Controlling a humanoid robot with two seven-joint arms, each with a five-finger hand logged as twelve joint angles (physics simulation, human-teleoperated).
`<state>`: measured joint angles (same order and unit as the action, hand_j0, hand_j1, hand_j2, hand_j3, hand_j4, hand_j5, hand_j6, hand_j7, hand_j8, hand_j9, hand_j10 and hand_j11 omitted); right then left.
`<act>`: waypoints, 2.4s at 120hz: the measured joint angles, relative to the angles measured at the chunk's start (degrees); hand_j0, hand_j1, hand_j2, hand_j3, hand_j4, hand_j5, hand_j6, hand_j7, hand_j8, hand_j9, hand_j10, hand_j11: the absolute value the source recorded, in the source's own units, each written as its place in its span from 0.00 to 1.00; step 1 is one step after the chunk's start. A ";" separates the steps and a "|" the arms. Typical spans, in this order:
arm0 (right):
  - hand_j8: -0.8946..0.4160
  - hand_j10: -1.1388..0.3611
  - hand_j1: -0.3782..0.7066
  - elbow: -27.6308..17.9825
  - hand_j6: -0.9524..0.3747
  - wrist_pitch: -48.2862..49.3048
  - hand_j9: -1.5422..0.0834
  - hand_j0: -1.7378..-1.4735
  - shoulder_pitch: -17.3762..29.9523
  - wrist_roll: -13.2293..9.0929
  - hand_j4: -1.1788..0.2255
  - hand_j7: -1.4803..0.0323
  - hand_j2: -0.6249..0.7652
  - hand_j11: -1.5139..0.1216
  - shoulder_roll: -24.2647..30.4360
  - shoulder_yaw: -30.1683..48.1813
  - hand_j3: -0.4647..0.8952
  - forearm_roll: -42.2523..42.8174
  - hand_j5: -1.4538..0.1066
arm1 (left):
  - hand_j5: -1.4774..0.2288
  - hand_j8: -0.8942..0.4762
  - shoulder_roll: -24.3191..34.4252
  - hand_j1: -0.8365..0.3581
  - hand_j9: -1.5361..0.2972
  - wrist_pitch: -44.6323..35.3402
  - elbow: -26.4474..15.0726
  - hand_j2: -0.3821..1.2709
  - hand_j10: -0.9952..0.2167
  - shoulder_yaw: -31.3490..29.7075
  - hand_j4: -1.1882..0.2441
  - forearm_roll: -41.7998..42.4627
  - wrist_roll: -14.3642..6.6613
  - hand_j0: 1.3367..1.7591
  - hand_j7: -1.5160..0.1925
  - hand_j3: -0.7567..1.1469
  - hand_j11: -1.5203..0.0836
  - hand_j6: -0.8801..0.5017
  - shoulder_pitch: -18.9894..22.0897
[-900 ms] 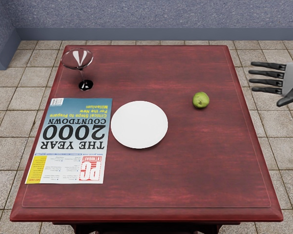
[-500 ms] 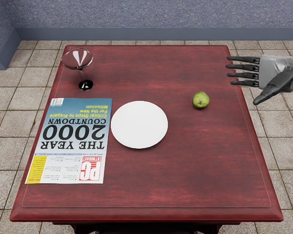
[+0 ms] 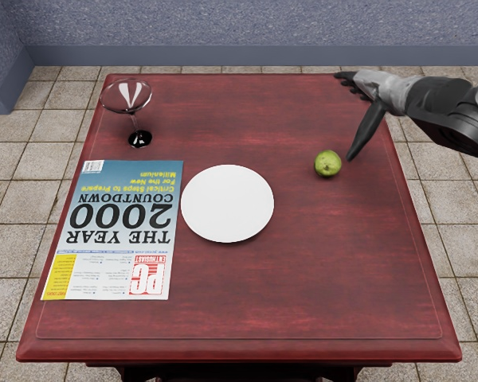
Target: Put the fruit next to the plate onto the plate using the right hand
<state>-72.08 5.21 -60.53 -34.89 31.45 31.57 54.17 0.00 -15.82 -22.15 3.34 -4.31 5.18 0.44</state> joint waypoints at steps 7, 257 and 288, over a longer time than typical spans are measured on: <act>0.68 0.76 0.03 0.07 0.72 -5.34 0.95 0.30 -0.72 -0.05 0.84 0.98 0.45 0.93 -1.80 -4.14 0.34 2.13 0.93 | 0.87 0.65 0.00 0.99 0.84 0.00 0.00 0.23 0.82 0.00 0.83 0.00 0.00 0.76 0.89 0.40 0.95 0.64 0.00; 0.47 0.57 0.33 27.52 0.50 -25.91 0.72 0.30 -6.01 -0.11 0.64 0.74 0.44 0.70 -26.28 -34.84 0.34 6.32 0.69 | 0.87 0.65 0.00 0.99 0.84 0.00 0.00 0.23 0.82 0.00 0.83 0.00 0.00 0.76 0.89 0.40 0.95 0.64 0.00; 0.38 0.50 0.46 27.52 0.42 -25.43 0.63 0.30 -6.26 -0.11 0.56 0.64 0.40 0.61 -26.29 -34.88 0.34 4.14 0.60 | 0.87 0.65 0.00 0.99 0.84 0.00 0.00 0.23 0.82 0.00 0.83 0.00 0.00 0.76 0.89 0.40 0.95 0.64 0.00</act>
<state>-44.56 -20.22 -66.80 -35.00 5.17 -3.31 58.31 0.00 -15.82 -22.15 3.34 -4.31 5.18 0.44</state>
